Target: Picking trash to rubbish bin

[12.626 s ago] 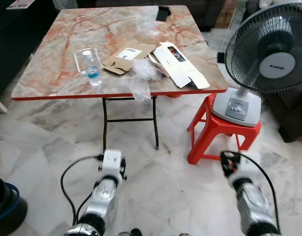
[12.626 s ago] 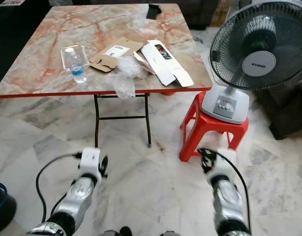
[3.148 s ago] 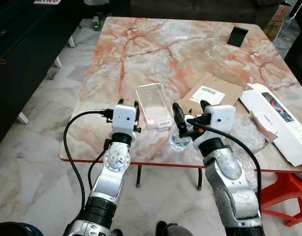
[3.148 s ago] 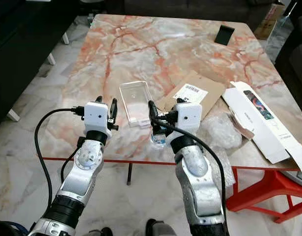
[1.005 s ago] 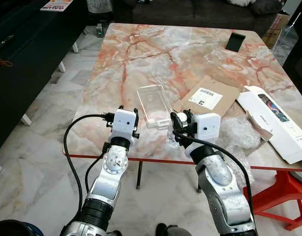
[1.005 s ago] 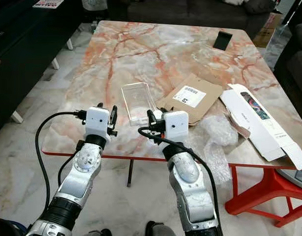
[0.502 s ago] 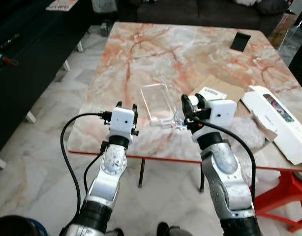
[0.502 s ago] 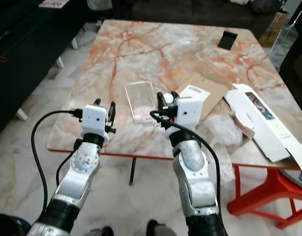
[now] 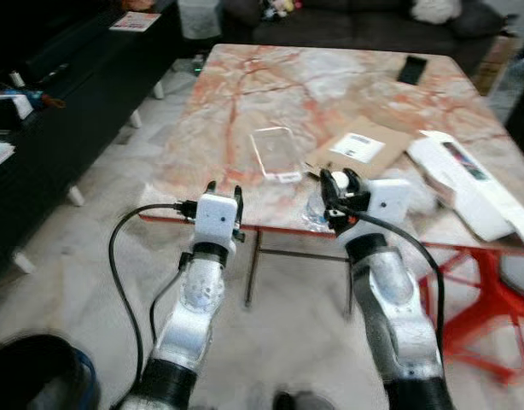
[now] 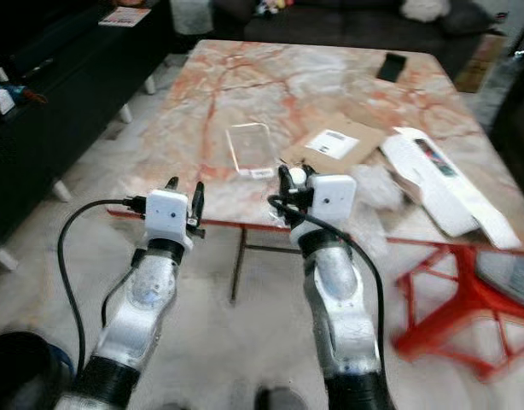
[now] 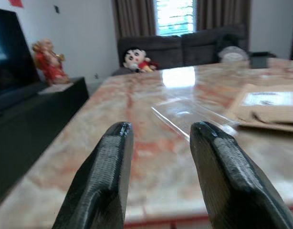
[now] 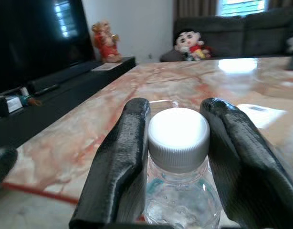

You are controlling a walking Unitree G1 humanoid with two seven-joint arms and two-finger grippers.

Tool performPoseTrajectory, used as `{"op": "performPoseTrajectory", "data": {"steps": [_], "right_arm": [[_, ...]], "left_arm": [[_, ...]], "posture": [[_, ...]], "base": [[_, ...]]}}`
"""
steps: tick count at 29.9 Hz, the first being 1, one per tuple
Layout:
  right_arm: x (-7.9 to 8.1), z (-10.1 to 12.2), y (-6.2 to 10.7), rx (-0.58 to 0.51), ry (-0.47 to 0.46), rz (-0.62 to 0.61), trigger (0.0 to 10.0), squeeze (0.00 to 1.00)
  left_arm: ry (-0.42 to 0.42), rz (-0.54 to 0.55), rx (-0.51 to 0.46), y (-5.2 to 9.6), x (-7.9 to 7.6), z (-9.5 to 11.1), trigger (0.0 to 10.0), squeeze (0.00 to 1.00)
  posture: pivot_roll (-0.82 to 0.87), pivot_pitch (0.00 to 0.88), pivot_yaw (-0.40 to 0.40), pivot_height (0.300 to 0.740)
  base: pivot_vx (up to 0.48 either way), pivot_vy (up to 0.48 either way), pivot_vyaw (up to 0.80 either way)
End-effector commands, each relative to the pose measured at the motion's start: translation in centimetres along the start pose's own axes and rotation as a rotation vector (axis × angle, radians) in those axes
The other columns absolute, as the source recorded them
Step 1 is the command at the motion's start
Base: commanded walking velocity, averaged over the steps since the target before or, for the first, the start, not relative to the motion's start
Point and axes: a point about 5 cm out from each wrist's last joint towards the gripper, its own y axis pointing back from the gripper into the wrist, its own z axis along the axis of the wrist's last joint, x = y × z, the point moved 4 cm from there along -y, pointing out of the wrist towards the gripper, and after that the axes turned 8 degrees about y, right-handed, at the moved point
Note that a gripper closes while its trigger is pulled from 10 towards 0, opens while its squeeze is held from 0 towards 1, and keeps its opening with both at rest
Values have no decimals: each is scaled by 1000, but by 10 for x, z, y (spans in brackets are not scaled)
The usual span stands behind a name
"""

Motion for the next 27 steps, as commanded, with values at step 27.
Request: {"op": "performPoseTrajectory", "data": {"steps": [27], "right_arm": [[-94,-159,84,598,53,-126,10000,0]], "left_arm": [[35,23,610,83,2,-150,10000,0]], "posture": [[-120,189,-163,740]], "base": [[-68,0,0]]}}
